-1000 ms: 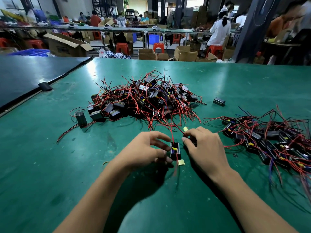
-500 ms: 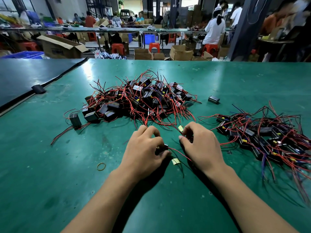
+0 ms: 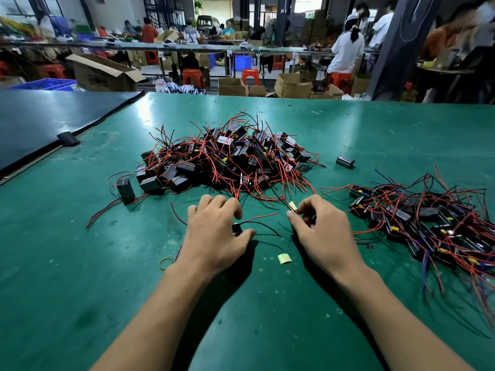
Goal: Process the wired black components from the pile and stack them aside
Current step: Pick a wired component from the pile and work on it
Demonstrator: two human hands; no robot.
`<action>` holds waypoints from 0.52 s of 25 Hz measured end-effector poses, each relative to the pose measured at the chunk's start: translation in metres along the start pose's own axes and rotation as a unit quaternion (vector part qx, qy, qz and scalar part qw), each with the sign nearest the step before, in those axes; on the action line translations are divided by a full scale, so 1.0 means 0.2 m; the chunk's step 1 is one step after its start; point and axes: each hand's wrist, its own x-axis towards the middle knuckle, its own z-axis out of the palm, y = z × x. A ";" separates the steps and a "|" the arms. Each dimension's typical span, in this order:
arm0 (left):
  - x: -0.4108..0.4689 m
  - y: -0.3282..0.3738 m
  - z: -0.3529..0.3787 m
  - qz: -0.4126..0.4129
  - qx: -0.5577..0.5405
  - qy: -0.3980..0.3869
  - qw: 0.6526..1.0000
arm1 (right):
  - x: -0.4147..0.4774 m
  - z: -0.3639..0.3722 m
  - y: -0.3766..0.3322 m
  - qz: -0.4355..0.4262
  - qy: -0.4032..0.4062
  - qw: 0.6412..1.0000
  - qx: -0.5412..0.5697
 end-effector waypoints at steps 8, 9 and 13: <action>0.01 0.09 0.06 0.134 -0.092 0.056 0.985 | -0.01 0.02 -0.01 -0.090 -0.008 0.996 0.016; 0.01 0.09 0.07 0.143 -0.094 0.065 0.983 | -0.01 0.02 -0.01 -0.086 -0.004 0.996 0.023; 0.00 0.08 0.06 0.142 -0.098 0.070 0.983 | -0.01 0.02 -0.02 -0.066 0.002 0.996 0.057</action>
